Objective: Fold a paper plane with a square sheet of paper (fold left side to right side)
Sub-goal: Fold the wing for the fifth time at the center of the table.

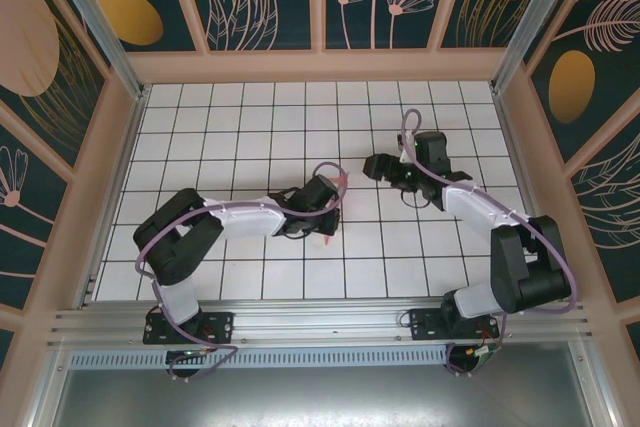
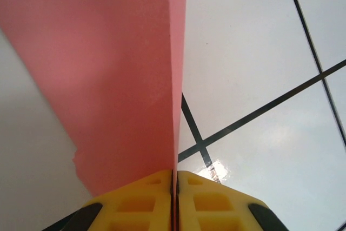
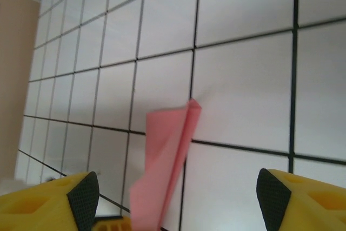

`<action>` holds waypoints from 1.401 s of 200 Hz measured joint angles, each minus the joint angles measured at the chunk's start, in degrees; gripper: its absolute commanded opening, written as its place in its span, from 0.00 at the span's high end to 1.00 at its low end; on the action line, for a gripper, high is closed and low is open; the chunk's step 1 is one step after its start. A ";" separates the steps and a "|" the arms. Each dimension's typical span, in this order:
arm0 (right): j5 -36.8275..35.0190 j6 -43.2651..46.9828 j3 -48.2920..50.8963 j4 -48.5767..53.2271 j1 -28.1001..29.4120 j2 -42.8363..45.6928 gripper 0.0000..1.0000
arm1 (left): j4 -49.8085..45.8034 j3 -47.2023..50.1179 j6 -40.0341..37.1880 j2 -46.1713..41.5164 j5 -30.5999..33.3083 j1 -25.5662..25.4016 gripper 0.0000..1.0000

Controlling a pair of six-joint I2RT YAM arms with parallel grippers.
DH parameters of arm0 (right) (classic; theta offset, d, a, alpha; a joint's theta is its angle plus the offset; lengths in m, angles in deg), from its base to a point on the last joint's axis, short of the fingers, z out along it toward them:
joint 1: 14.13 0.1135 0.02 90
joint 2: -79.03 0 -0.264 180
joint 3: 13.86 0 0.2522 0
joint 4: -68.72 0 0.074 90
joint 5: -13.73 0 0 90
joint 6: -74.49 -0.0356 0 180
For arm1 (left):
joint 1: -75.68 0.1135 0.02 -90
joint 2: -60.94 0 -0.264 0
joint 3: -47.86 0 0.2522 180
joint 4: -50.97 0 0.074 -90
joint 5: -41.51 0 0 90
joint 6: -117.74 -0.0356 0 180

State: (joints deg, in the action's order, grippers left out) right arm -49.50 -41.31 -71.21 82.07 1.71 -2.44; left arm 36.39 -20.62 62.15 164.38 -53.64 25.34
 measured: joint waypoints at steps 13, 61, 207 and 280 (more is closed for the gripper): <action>-0.04 -0.04 2.58 -1.14 0.07 0.52 0.21 | 3.13 2.08 1.27 -0.35 -3.37 1.60 0.87; 0.33 -1.44 9.62 -7.32 3.19 1.18 0.22 | 13.97 7.69 6.10 -0.44 -13.11 6.01 0.87; 1.60 -9.09 8.79 -18.32 8.81 -8.81 0.32 | 32.04 10.19 17.00 4.55 -24.68 8.46 0.88; 1.29 -11.26 4.90 -18.25 9.07 -13.64 0.44 | 36.61 11.06 20.15 6.36 -25.97 8.46 0.88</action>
State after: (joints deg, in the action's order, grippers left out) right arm -48.22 -52.57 -66.31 63.82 10.78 -16.08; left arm 73.00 -9.56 82.31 170.74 -79.60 33.79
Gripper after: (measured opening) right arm 0.579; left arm 0.120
